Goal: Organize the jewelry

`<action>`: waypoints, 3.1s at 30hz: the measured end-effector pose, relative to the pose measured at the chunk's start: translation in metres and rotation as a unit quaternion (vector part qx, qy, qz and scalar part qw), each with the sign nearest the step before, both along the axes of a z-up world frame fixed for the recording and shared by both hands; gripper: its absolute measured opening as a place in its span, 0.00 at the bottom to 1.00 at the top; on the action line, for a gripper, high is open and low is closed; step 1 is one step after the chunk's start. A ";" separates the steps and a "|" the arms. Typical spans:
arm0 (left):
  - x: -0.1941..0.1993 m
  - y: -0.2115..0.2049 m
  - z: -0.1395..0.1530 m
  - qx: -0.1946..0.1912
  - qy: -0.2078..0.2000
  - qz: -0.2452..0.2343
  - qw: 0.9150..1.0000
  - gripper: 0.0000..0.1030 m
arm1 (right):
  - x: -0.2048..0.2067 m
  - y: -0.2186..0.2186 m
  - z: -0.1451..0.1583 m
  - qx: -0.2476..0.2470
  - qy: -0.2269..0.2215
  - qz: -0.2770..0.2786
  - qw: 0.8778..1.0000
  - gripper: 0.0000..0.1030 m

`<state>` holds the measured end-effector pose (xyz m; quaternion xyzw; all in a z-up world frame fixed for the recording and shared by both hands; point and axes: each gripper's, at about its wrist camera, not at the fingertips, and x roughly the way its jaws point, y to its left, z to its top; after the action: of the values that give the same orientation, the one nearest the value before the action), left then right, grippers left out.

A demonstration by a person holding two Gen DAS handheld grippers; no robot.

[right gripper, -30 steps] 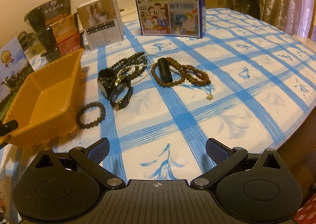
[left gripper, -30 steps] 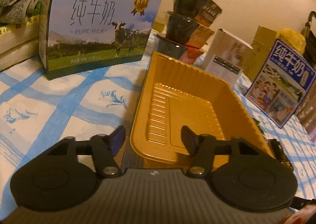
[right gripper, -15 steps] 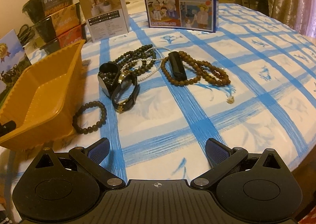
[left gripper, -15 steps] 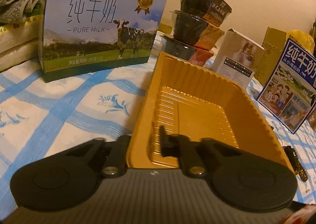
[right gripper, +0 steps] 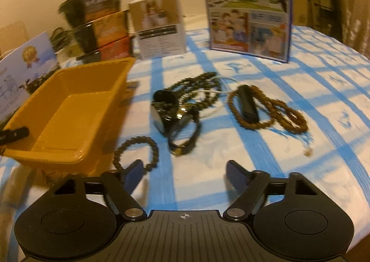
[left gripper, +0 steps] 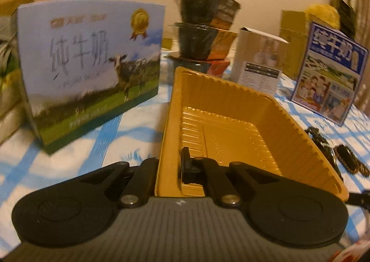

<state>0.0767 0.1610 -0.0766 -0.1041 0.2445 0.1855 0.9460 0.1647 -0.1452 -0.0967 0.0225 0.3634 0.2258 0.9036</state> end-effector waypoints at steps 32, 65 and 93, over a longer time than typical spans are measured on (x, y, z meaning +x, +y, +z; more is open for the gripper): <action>0.008 0.015 0.011 0.031 -0.005 -0.045 0.999 0.02 | 0.023 0.038 0.049 0.057 -0.066 0.033 0.996 0.06; 0.013 0.018 0.014 0.018 -0.013 -0.041 0.999 0.02 | 0.026 0.011 0.020 0.032 -0.009 0.001 0.999 0.47; 0.017 0.020 0.015 0.013 -0.016 -0.037 0.999 0.03 | 0.060 0.027 -0.018 -0.083 -0.012 0.029 0.996 0.38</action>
<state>0.0941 0.1805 -0.0615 -0.0857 0.2310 0.1514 0.9573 0.2251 -0.1183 -0.1142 -0.0659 0.3701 0.2210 0.8999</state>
